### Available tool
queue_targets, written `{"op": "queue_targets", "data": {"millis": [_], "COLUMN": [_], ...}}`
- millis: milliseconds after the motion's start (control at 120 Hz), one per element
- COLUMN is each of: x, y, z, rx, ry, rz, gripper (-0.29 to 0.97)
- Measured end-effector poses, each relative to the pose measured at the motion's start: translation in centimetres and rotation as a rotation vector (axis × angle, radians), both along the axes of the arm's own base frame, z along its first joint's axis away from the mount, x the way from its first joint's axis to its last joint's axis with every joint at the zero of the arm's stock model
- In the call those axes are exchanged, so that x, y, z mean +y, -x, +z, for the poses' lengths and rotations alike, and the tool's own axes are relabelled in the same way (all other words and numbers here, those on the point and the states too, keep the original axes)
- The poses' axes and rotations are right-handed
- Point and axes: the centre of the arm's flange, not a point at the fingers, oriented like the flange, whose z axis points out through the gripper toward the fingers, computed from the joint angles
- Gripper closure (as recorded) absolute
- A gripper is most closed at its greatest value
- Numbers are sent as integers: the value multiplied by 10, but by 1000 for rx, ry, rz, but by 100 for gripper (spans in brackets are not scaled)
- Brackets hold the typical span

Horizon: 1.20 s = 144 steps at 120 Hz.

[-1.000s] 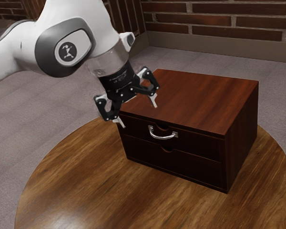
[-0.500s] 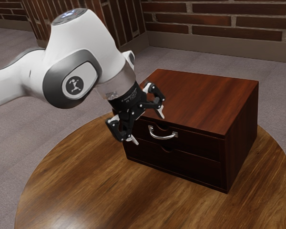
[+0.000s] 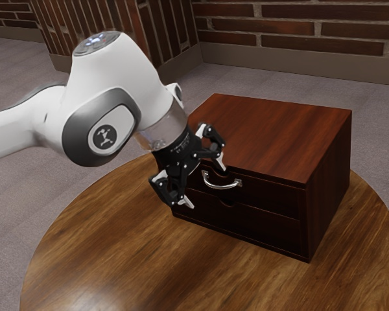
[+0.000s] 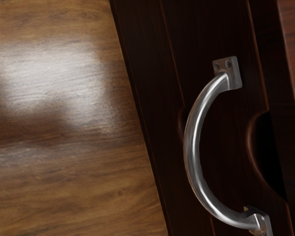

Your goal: Pull the drawer handle with one arm to open the drawer

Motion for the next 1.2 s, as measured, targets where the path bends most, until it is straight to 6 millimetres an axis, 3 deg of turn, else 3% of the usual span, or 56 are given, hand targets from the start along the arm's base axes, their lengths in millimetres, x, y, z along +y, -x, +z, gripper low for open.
{"op": "queue_targets", "data": {"millis": [300,1200], "x": [6,21], "y": [8,-8], "z": [-14,-48], "rx": [-3,4], "ry": [13,23], "rz": [41,116], "gripper": [0,0]}}
